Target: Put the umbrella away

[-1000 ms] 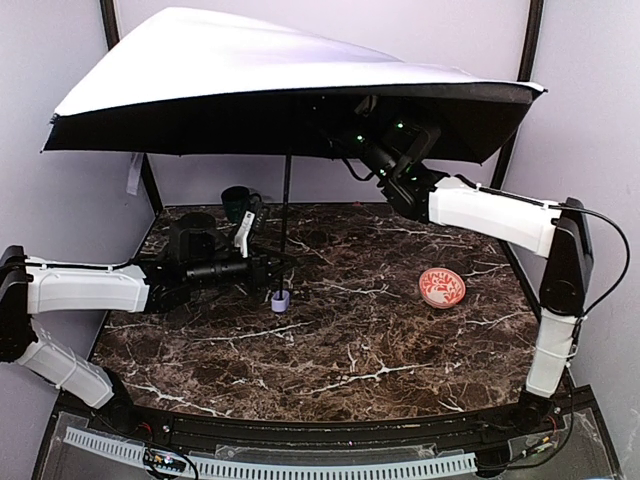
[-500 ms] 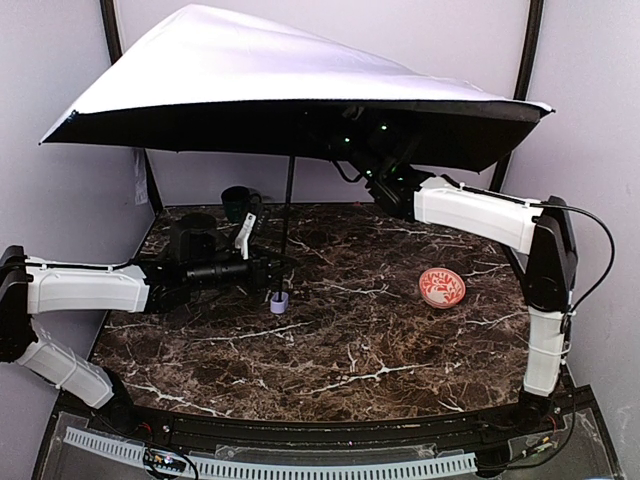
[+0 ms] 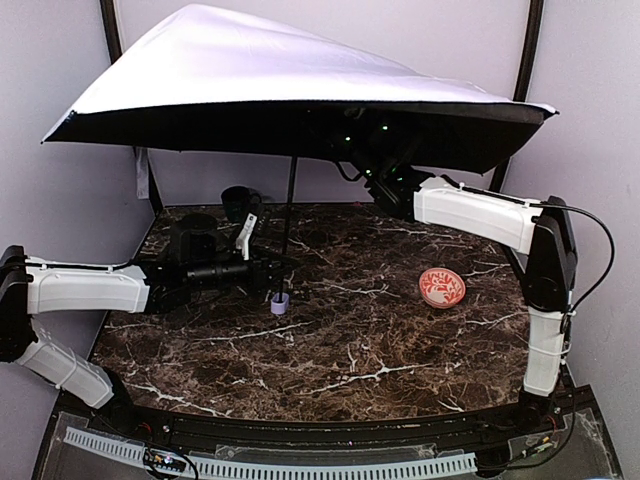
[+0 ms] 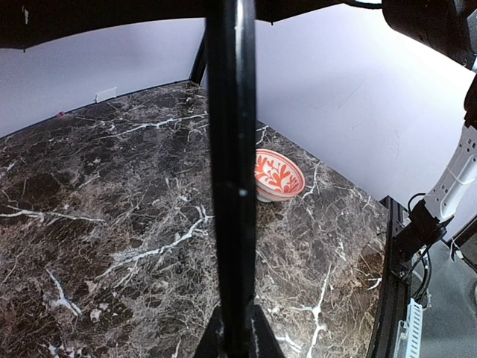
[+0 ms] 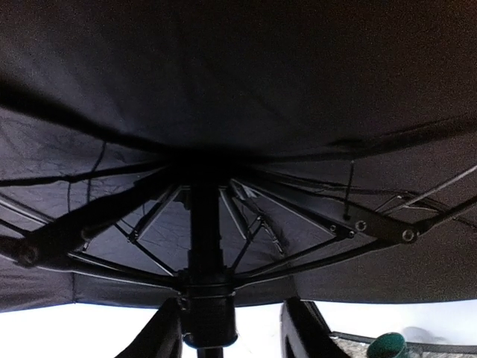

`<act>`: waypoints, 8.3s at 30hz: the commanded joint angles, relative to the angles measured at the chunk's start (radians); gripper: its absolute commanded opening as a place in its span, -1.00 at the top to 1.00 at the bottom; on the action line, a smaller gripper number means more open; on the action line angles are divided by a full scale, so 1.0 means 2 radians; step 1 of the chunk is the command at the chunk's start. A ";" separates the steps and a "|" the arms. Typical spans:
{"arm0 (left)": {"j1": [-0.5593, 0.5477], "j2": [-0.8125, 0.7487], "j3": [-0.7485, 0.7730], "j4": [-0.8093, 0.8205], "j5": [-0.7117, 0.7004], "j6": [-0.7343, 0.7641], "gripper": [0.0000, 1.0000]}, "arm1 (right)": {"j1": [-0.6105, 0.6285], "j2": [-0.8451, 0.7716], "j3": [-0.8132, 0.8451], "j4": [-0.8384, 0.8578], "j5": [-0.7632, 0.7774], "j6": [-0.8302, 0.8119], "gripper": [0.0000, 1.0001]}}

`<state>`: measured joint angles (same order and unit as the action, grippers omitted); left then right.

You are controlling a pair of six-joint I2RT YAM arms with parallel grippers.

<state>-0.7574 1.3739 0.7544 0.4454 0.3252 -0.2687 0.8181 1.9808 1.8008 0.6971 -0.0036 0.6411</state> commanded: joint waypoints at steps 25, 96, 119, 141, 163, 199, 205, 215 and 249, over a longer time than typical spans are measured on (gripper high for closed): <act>-0.004 -0.058 0.049 0.036 -0.005 0.011 1.00 | 0.038 -0.050 -0.132 -0.097 -0.056 -0.152 0.79; 0.000 -0.237 0.006 -0.328 0.062 0.331 -0.15 | -0.045 -0.145 -0.283 0.148 0.076 -0.204 1.00; 0.000 -0.283 0.287 -0.498 0.242 0.379 -0.50 | -0.182 -0.108 -0.193 0.106 -0.070 -0.203 1.00; 0.121 0.053 0.478 -0.338 0.093 0.047 -0.98 | -0.009 -0.073 -0.185 0.113 -0.150 -0.253 1.00; 0.086 0.034 0.331 -0.308 0.139 0.122 -0.08 | 0.057 -0.061 -0.129 -0.118 -0.218 -0.408 0.31; 0.131 -0.168 0.165 -0.037 -0.099 0.193 1.00 | -0.211 -0.515 -0.533 -0.360 -0.290 -0.359 -1.00; 0.131 -0.181 0.153 -0.049 0.040 0.203 1.00 | -0.249 -0.558 -0.402 -0.522 -0.309 -0.445 -1.00; 0.115 -0.159 0.120 0.087 0.190 0.059 1.00 | -0.090 -0.377 -0.258 -0.405 -0.302 -0.415 -1.00; 0.008 -0.134 0.205 -0.146 -0.034 0.230 -0.59 | -0.029 -0.306 -0.284 -0.314 -0.267 -0.385 0.62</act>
<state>-0.7479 1.2049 1.0931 0.2932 0.3916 0.0582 0.8074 1.4265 1.2842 0.0532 -0.6399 -0.1574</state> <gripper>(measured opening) 0.777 0.207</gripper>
